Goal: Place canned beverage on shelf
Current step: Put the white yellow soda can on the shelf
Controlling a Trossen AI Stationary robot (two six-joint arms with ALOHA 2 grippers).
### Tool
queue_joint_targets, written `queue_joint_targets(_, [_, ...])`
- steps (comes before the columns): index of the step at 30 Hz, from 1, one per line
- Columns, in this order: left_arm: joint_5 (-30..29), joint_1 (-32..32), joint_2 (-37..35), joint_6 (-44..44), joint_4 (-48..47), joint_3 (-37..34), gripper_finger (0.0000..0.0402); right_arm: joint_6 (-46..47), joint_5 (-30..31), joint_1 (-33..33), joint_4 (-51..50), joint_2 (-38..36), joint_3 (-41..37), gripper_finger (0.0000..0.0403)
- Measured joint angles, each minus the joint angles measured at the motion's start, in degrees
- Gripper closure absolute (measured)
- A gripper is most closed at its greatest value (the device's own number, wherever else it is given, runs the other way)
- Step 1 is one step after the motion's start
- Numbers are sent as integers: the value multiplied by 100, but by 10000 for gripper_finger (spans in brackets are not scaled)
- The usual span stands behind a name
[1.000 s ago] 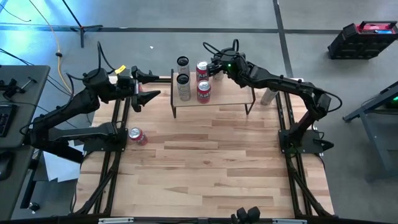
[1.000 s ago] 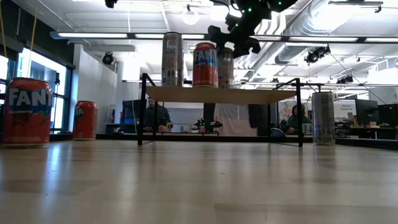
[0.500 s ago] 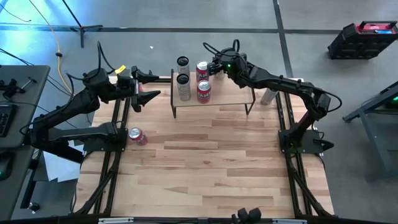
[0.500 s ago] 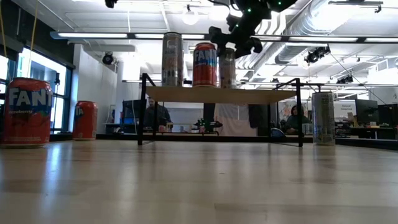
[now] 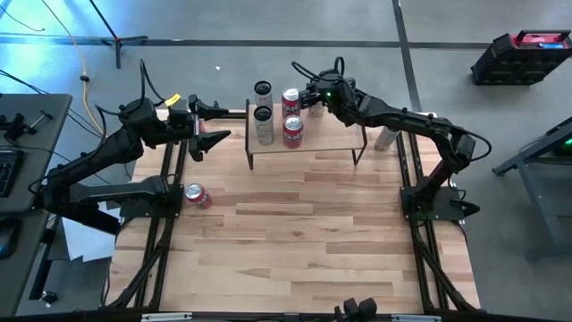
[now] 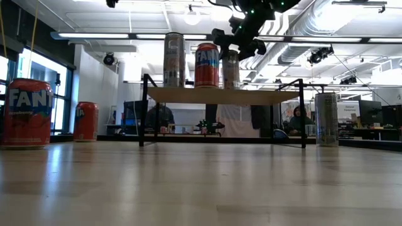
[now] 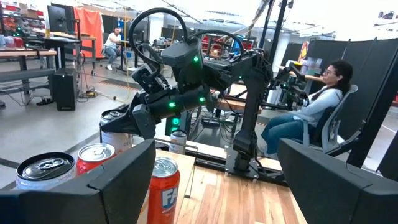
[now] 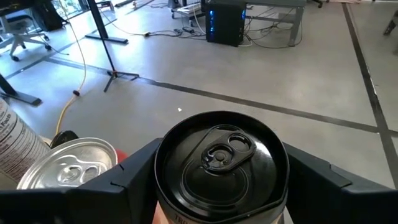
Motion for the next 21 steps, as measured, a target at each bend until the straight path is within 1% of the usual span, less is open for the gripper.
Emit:
queue_joint_targets(7, [0,0,0,-4,0,0,74,55,-133,-35,-3,-1,0,126])
queue_joint_targets(21, [15,0,0,-52,-2,0,74,136,-151,-58,1,-2,0,121])
